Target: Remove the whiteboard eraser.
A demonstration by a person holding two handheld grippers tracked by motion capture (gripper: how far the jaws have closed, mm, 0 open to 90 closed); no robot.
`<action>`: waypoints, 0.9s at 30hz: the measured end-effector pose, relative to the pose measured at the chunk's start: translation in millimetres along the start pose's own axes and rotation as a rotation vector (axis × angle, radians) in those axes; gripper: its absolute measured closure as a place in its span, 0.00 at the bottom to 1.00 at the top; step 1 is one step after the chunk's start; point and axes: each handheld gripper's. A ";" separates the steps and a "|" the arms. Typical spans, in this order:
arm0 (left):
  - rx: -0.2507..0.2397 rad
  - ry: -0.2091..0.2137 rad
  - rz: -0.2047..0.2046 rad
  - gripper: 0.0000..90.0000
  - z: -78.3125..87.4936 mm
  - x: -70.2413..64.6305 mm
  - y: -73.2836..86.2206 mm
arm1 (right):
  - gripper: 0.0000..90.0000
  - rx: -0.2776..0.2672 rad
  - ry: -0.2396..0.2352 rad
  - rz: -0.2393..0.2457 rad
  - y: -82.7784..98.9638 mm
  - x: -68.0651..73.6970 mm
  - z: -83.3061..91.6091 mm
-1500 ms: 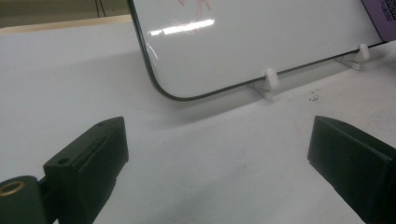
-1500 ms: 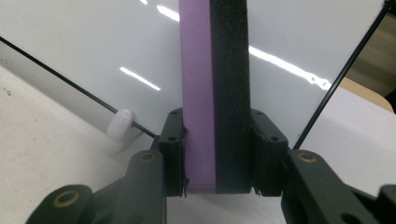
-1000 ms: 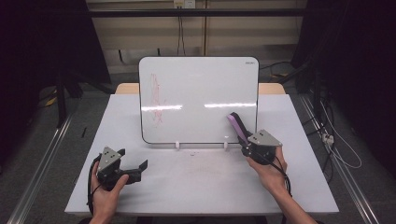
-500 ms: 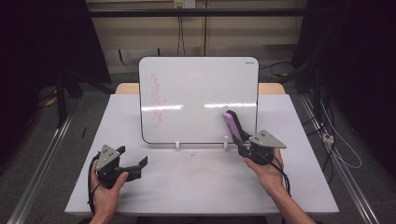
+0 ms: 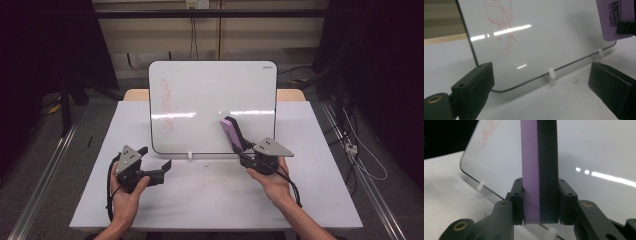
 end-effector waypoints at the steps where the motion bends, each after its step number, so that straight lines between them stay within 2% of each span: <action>1: 0.001 0.002 -0.003 0.07 -2.8 -3.5 -5.0 | 0.71 -0.011 -0.007 -0.002 -2.0 2.2 -1.1; 3: -0.016 0.007 -0.008 0.08 -6.5 -11.8 -15.2 | 0.71 -0.022 -0.019 -0.004 -4.4 5.7 -2.8; 4: -0.016 0.007 -0.008 0.08 -6.5 -11.8 -15.2 | 0.71 -0.022 -0.028 -0.007 -5.1 6.9 -3.5; 6: -0.046 0.001 -0.015 0.08 -8.4 -18.6 -21.4 | 0.71 -0.031 -0.044 -0.024 -7.3 10.2 -4.5; 7: -0.060 0.015 -0.019 0.08 -10.4 -23.7 -25.6 | 0.71 -0.030 -0.049 -0.019 -8.5 11.5 -4.7; 9: -0.065 0.022 -0.022 0.07 -11.3 -25.3 -26.9 | 0.71 -0.038 -0.059 -0.023 -10.6 13.5 -5.2; 10: -0.081 0.033 -0.027 0.06 -12.7 -27.3 -28.5 | 0.71 -0.040 -0.064 -0.025 -11.5 15.0 -6.3; 11: -0.113 0.076 -0.013 0.05 -15.6 -29.2 -30.6 | 0.71 -0.039 -0.069 -0.025 -12.1 16.9 -7.7; 12: -0.113 0.076 -0.013 0.05 -15.6 -29.2 -30.6 | 0.71 -0.041 -0.079 -0.033 -12.7 19.1 -9.4; 13: -0.116 0.128 -0.004 0.05 -19.6 -32.0 -34.1 | 0.71 -0.046 -0.091 -0.037 -13.5 21.1 -11.2; 19: -0.165 0.154 -0.010 0.05 -27.0 -39.9 -41.2 | 0.71 -0.070 -0.114 -0.070 -17.8 28.8 -17.8; 20: -0.180 0.169 0.022 0.05 -30.5 -41.3 -42.9 | 0.71 -0.069 -0.119 -0.077 -17.8 29.3 -19.1; 23: -0.187 0.178 0.041 0.05 -34.3 -41.9 -43.6 | 0.71 -0.062 -0.123 -0.087 -16.3 32.7 -22.6; 24: -0.196 0.193 0.067 0.06 -37.9 -44.0 -43.0 | 0.71 -0.058 -0.127 -0.091 -15.9 34.6 -23.2; 27: -0.224 0.206 0.074 0.07 -42.2 -45.8 -42.4 | 0.71 -0.063 -0.138 -0.092 -15.8 39.1 -24.6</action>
Point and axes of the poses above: each handheld gripper's, and its own axes: z roughly backward along the jaws, y roughly out of its underside, x roughly to its left, and after that the axes turned 14 degrees about x, right-handed
